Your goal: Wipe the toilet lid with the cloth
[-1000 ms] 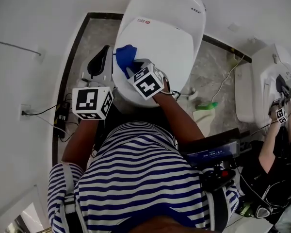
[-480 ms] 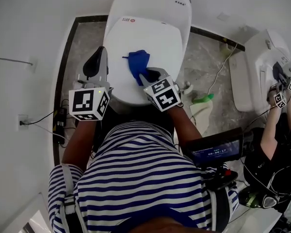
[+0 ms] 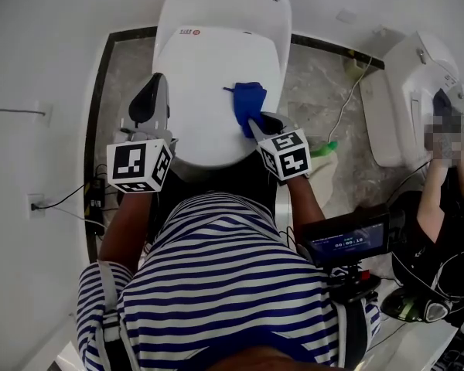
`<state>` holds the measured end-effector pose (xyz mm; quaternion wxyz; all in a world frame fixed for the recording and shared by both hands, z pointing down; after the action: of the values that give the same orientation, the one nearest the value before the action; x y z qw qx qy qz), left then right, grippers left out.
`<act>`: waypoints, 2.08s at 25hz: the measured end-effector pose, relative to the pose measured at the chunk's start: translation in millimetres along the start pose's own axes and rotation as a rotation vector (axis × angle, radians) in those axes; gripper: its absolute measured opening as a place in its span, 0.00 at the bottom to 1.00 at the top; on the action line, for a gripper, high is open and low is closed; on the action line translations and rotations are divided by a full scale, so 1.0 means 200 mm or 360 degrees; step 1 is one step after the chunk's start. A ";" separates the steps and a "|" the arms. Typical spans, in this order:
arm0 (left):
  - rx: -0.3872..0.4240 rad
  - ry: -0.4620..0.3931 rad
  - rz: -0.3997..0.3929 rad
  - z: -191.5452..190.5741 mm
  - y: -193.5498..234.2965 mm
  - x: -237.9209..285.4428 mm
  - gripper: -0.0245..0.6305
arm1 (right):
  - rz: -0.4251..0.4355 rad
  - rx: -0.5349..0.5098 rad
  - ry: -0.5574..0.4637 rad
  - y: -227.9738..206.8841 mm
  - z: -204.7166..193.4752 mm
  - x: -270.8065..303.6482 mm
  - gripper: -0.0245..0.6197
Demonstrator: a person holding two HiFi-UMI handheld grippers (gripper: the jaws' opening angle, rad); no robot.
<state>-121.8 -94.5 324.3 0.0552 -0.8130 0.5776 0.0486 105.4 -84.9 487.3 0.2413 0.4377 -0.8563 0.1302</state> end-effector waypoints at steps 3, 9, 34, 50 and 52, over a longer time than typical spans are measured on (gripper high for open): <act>-0.0003 0.0001 -0.0012 -0.01 -0.01 0.01 0.04 | -0.0061 0.0072 0.0011 -0.08 -0.07 -0.05 0.14; 0.0002 0.0002 -0.0030 -0.01 -0.04 0.01 0.04 | -0.0105 0.0164 0.0012 -0.14 -0.15 -0.10 0.14; 0.0040 -0.0020 0.0158 0.06 0.17 -0.11 0.04 | 0.0614 -0.0560 -0.0290 0.83 0.59 0.30 0.14; 0.0020 0.0005 0.0201 0.01 0.24 -0.11 0.04 | 0.0586 -0.0729 0.0045 0.91 0.37 0.54 0.14; 0.0020 0.0004 0.0200 0.01 0.25 -0.11 0.04 | 0.0579 -0.0737 0.0051 0.91 0.37 0.54 0.14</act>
<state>-175.9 -89.1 323.7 0.0564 -0.7747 0.6280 0.0473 -118.2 -85.1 479.4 0.3209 0.2082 -0.9237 -0.0206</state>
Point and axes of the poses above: the fingertips, and each gripper's own axes: x forward along the fingers, y to its left, z out of its top, the point moved 4 cm from there along -x, backward along the fingers, and after that the axes turned 6 degrees about -y, right-handed, at the moved point
